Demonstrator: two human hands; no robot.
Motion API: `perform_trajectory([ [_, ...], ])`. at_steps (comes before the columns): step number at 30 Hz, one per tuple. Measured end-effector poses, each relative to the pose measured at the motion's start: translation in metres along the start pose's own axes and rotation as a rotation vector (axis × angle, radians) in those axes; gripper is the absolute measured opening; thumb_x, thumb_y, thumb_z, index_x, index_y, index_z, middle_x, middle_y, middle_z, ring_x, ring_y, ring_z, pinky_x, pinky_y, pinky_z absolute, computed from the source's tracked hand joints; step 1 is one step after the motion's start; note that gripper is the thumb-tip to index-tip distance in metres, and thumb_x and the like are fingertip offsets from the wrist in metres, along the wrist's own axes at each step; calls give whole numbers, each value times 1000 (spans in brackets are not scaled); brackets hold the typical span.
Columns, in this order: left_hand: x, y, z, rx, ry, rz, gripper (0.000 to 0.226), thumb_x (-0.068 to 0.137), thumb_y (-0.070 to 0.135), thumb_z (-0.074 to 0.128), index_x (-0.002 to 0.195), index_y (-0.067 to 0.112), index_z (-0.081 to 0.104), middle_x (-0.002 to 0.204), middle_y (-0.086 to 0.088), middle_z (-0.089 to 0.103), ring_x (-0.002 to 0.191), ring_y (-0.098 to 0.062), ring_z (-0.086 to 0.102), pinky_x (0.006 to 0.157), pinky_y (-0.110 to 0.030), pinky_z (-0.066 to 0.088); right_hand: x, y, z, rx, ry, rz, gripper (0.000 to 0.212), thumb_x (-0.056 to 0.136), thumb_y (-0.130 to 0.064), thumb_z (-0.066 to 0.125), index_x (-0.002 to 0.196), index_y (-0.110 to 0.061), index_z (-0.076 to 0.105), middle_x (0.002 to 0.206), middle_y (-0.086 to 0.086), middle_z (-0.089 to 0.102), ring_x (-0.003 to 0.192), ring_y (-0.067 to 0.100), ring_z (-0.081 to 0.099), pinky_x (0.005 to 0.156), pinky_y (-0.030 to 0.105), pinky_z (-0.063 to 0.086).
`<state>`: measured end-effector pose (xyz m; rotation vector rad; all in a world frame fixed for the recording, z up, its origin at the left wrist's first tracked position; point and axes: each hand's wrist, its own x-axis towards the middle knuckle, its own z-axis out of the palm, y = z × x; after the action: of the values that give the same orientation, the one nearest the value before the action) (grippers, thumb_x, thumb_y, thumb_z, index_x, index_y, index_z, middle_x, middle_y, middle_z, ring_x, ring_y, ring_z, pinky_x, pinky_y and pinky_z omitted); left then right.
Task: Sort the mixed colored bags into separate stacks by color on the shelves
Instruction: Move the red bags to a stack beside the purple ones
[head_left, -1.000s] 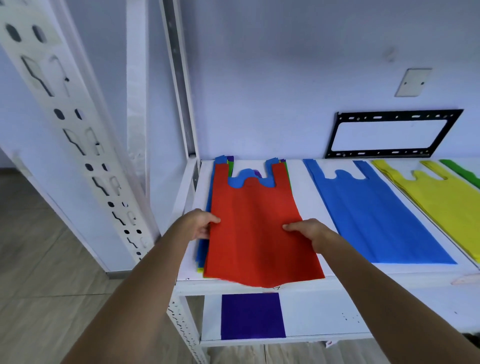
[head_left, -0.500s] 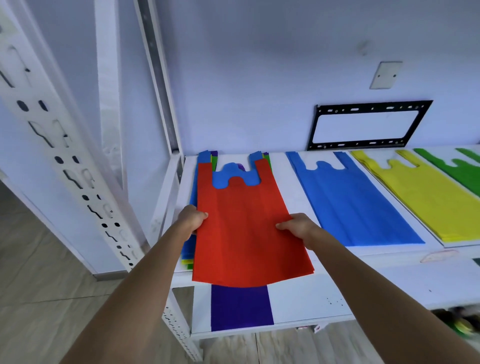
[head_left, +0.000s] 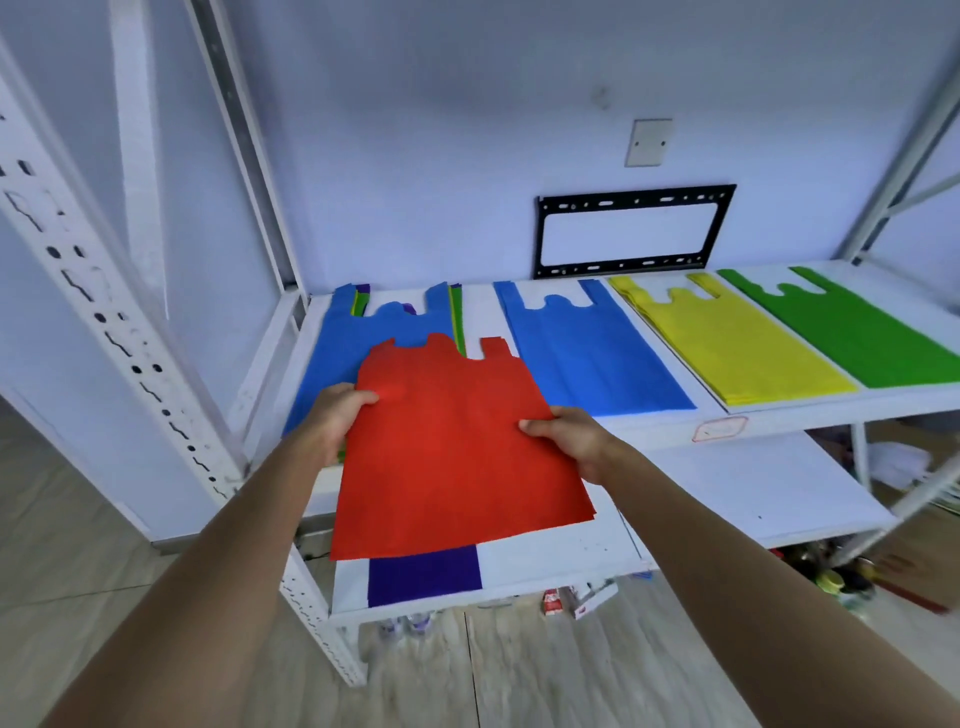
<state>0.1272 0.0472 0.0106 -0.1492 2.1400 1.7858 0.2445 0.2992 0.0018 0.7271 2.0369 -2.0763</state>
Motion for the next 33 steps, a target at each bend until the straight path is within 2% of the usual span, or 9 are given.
perform_trajectory([
  [2, -30, -8, 17, -84, -30, -31, 18, 90, 12, 53, 103, 10, 65, 79, -8, 67, 66, -20, 62, 64, -28, 51, -27, 14, -19, 26, -45, -19, 28, 88, -14, 65, 115, -6, 64, 109, 13, 70, 90, 25, 69, 82, 36, 55],
  [5, -79, -26, 44, -174, -61, -46, 14, 90, 17, 53, 93, 16, 67, 60, 1, 70, 49, -11, 66, 54, -21, 53, -68, 38, -45, 41, -92, -24, 28, 89, -15, 64, 115, -6, 64, 110, 14, 70, 95, 27, 68, 81, 35, 56],
  [7, -109, -46, 65, -187, -79, -21, 14, 93, 17, 54, 101, 16, 66, 69, -1, 73, 56, -13, 69, 61, -27, 56, -94, 59, -64, 38, -126, -13, 28, 89, -16, 63, 115, -6, 64, 108, 14, 71, 93, 27, 69, 80, 35, 56],
  [9, -135, -69, 82, -149, -94, -14, 19, 95, 15, 54, 112, 16, 63, 86, -6, 72, 72, -20, 69, 73, -34, 56, -114, 80, -79, 51, -140, 9, 25, 90, -15, 62, 113, -7, 65, 101, 12, 72, 85, 24, 70, 74, 32, 57],
  [12, -165, -107, 108, -76, -91, -64, 24, 96, 14, 53, 119, 16, 60, 100, -9, 69, 88, -26, 66, 91, -44, 53, -138, 121, -101, 79, -150, 62, 24, 90, -15, 61, 112, -7, 65, 99, 12, 72, 83, 23, 71, 73, 32, 57],
  [18, -182, -177, 145, -21, -84, -188, 25, 95, 17, 56, 119, 15, 62, 109, -9, 70, 96, -25, 67, 98, -47, 50, -152, 196, -140, 146, -130, 178, 17, 90, -13, 61, 105, -8, 68, 93, 11, 75, 79, 23, 72, 76, 34, 58],
  [24, -145, -217, 175, -40, -95, -284, 18, 95, 18, 56, 111, 23, 63, 119, -12, 67, 105, -26, 65, 101, -47, 48, -103, 236, -170, 110, -92, 287, 27, 88, -11, 62, 114, -5, 65, 108, 19, 71, 96, 33, 68, 92, 46, 52],
  [28, -87, -234, 196, -1, -74, -295, 36, 97, 22, 53, 132, 20, 51, 128, -7, 60, 115, -25, 60, 103, -44, 46, -31, 252, -184, 43, -59, 318, 33, 87, -16, 66, 119, -8, 64, 108, 14, 72, 100, 33, 69, 96, 49, 51],
  [33, 22, -249, 222, -16, -75, -258, 49, 97, 22, 52, 143, 29, 39, 133, -2, 56, 116, -24, 58, 99, -44, 49, 73, 265, -189, 82, 10, 285, 37, 85, -13, 68, 122, -12, 62, 113, 14, 69, 102, 32, 67, 95, 49, 51],
])
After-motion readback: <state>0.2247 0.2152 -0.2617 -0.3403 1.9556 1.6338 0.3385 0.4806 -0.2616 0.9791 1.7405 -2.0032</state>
